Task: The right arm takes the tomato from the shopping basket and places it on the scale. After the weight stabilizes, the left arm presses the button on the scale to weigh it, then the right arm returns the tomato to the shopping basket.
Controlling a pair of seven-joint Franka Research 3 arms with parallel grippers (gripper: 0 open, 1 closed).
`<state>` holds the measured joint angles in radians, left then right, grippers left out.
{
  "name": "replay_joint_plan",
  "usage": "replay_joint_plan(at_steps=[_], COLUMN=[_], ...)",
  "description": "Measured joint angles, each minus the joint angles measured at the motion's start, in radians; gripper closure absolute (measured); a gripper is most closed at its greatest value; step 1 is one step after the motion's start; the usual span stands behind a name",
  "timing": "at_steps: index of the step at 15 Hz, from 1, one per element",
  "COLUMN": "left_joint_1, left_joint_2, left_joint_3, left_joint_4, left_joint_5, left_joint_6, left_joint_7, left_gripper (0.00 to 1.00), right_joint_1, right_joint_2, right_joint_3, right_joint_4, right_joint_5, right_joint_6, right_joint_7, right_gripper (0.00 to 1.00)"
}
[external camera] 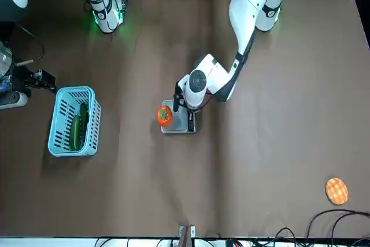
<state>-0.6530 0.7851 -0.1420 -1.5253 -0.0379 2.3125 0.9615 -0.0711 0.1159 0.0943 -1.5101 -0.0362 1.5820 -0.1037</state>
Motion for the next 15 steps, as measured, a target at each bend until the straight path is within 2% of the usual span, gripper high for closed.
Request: replay_joint_plan(at_steps=[5,11,12,14,15], left_joint_1=[0.006,0.025,0.034,0.052,0.060], left_joint_2=[-0.002,-0.085,-0.106,-0.148,-0.171], left_joint_3=[0.006,0.009,0.010,0.010,0.010], left_joint_4=[0.012,0.032,0.033,0.034,0.034], left_joint_5=[0.000,0.016,0.031,0.072,0.089], left_joint_6=[-0.009,-0.163,-0.191,-0.262,-0.299], left_joint_7=[0.000,0.000,0.000,0.000,0.000], left_gripper=[0.99,0.97,0.90,0.87,0.80], right_joint_1=[-0.002,-0.003,-0.002,0.013,0.025], right_joint_2=[0.000,0.000,0.000,0.002,0.010], right_joint_3=[-0.001,0.002,0.005,0.015,0.018], right_joint_4=[0.000,0.000,-0.001,-0.006,-0.011], right_joint_5=[0.000,0.022,0.047,0.110,0.151], right_joint_6=[0.000,0.003,0.004,0.015,0.030], right_joint_7=[0.000,0.000,-0.001,0.000,0.000], right_gripper=[0.00,0.00,0.00,0.01,0.01])
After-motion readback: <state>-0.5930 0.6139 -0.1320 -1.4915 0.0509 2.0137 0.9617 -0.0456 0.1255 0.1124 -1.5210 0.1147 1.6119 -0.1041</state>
